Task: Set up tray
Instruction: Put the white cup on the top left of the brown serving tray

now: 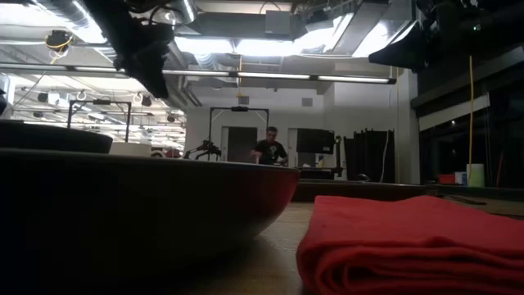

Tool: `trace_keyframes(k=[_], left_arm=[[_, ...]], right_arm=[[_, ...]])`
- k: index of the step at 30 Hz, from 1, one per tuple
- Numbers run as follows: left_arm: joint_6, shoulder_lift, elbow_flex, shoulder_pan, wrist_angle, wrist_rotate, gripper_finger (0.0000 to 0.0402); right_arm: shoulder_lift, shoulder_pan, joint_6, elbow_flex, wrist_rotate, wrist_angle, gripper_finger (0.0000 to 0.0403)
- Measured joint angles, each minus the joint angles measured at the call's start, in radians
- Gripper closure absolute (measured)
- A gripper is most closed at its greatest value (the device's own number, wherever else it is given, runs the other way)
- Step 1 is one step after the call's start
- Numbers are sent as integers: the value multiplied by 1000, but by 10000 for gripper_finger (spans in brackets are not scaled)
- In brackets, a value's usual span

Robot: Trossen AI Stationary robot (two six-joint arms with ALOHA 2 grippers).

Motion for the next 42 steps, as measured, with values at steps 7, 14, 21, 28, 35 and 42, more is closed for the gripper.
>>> trace_keyframes(k=[7, 14, 21, 28, 35, 42], left_arm=[[-77, 136, 149, 92, -261, 165, 198], [41, 259, 184, 166, -348, 187, 198], [159, 344, 184, 212, -354, 188, 199], [214, 394, 184, 266, -350, 206, 199], [243, 406, 184, 321, -328, 222, 199], [261, 416, 183, 341, -328, 269, 199]], right_arm=[[0, 0, -31, 0, 0, 47, 389], [0, 0, -80, 0, 1, 77, 389], [0, 0, -101, 0, 1, 87, 389], [0, 0, -100, 0, 1, 86, 389], [0, 0, -100, 0, 0, 80, 389], [0, 0, -100, 0, 0, 80, 389]])
